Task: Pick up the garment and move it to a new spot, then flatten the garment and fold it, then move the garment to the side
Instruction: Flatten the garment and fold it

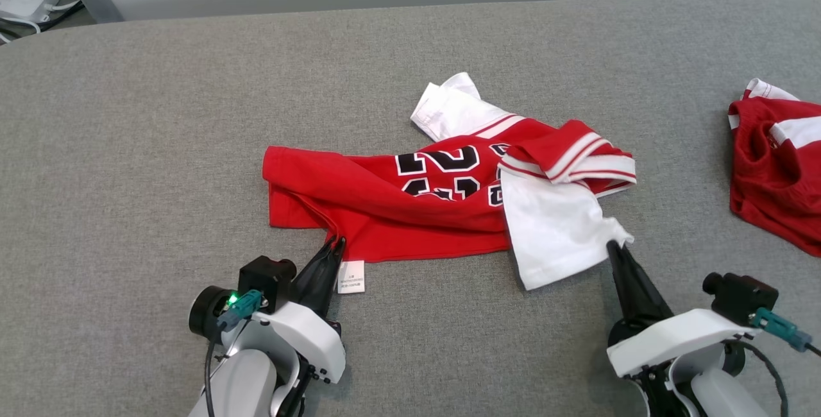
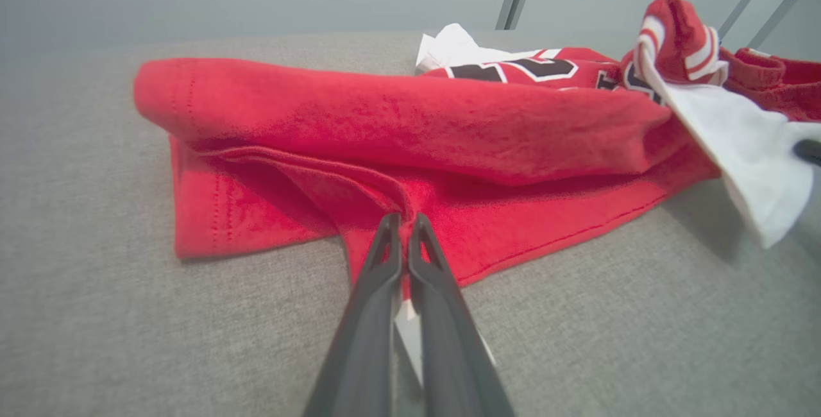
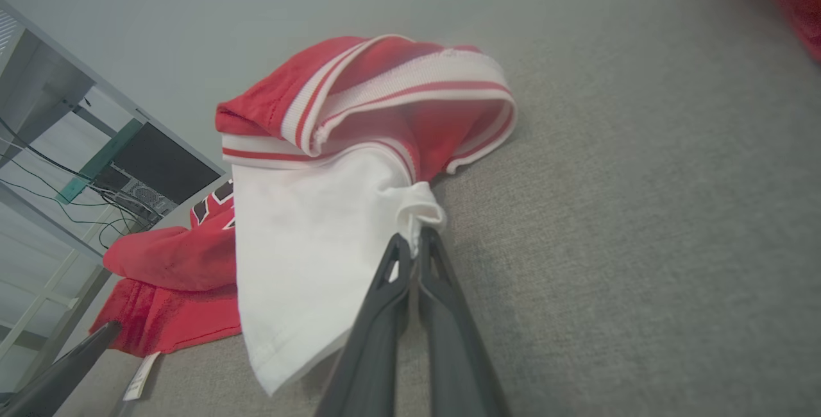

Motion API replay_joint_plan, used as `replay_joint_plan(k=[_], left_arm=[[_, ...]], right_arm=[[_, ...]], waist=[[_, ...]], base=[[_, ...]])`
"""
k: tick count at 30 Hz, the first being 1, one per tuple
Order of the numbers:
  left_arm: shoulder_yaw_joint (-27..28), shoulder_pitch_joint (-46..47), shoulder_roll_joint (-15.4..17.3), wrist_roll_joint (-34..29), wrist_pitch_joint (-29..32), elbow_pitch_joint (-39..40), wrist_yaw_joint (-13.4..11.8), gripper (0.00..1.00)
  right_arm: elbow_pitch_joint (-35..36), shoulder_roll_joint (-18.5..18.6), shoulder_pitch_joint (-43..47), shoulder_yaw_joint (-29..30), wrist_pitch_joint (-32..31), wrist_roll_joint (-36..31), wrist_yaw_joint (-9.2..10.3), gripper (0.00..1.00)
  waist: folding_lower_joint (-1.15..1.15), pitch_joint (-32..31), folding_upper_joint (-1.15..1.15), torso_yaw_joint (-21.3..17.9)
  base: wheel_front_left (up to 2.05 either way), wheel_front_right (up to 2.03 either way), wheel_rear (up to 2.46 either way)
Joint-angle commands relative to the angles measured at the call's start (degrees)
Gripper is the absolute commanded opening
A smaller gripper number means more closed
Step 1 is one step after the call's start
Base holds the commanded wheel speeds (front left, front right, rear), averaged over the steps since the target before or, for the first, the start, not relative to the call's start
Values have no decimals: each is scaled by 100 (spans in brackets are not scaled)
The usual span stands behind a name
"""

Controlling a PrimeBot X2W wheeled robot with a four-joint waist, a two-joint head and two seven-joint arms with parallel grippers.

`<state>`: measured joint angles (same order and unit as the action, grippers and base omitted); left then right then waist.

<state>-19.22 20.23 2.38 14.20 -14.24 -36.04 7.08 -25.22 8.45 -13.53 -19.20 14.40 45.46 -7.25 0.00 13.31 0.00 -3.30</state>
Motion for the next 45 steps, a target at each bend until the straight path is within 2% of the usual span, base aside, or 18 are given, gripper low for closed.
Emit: replay_joint_plan(k=[1, 5, 9, 13, 17, 20, 24, 29, 31, 34, 39, 41, 43, 45], left_arm=[[233, 117, 50, -8, -76, 113, 32, 0], [406, 185, 84, -4, -76, 207, 34, 0], [579, 400, 256, 38, -76, 429, 37, 0], [454, 906, 662, 176, -60, 644, 39, 0], [204, 1623, 1170, 487, 250, 910, 39, 0], [11, 2164, 1479, 717, 571, 1033, 40, 0], [-99, 2689, 1658, 1062, 853, 934, 40, 0], [-439, 3525, 1940, 1375, 1151, 444, 40, 0], [-485, 3846, 2013, 1476, 1088, 234, 40, 0], [-588, 4317, 2162, 1358, 685, 4, 40, 0], [-470, 4961, 2216, 1225, 27, -190, 40, 0], [-427, 4967, 2131, 1316, -38, -191, 40, 0], [-550, 4733, 2074, 1497, -53, -198, 40, 0], [-836, 4317, 2090, 1757, 69, -227, 40, 0]], right_arm=[[289, 9, -9, 1, 60, -91, -24, 0], [666, 43, -75, 151, 60, -176, -24, 0], [1044, 180, -301, 168, 60, -212, -24, 0], [1343, 490, -818, -10, 60, -258, -24, 0], [1351, 831, -1560, -264, 60, -239, -24, 0], [1167, 964, -2204, -418, -3, -160, -24, 0], [757, 987, -2904, -587, -112, -92, -24, 0], [-271, 738, -3979, -842, -315, 153, -24, 0], [-606, 683, -4397, -952, -262, 158, -24, 0], [-992, 594, -5016, -943, -72, 194, -24, 0], [-1219, 555, -5805, -640, 53, 157, -24, 0], [-1197, 562, -5804, -486, 56, 233, -24, 0], [-1256, 581, -5573, -708, -4, 432, -24, 0], [-1297, 686, -5213, -1090, -505, 691, -24, 0]], waist=[[0, -15, 0, 4], [0, -86, 0, 17], [0, -180, 0, 43], [0, -304, 0, 77], [0, -442, 0, 120], [0, -523, 0, 151], [0, -550, 0, 155], [0, -485, 0, 120], [0, -414, 0, 108], [0, -346, 0, 84], [0, -358, 0, 110], [0, -411, 0, 161], [0, -487, 0, 190], [0, -561, 0, 199]], base=[[0, 0, 0], [0, 0, 0], [0, 0, 0], [0, 0, 0], [0, 0, 0], [0, 0, 0], [0, 0, 0], [0, 0, 0], [0, 0, 0], [0, 0, 0], [0, 0, 0], [0, 0, 0], [0, 0, 0], [0, 0, 0]])
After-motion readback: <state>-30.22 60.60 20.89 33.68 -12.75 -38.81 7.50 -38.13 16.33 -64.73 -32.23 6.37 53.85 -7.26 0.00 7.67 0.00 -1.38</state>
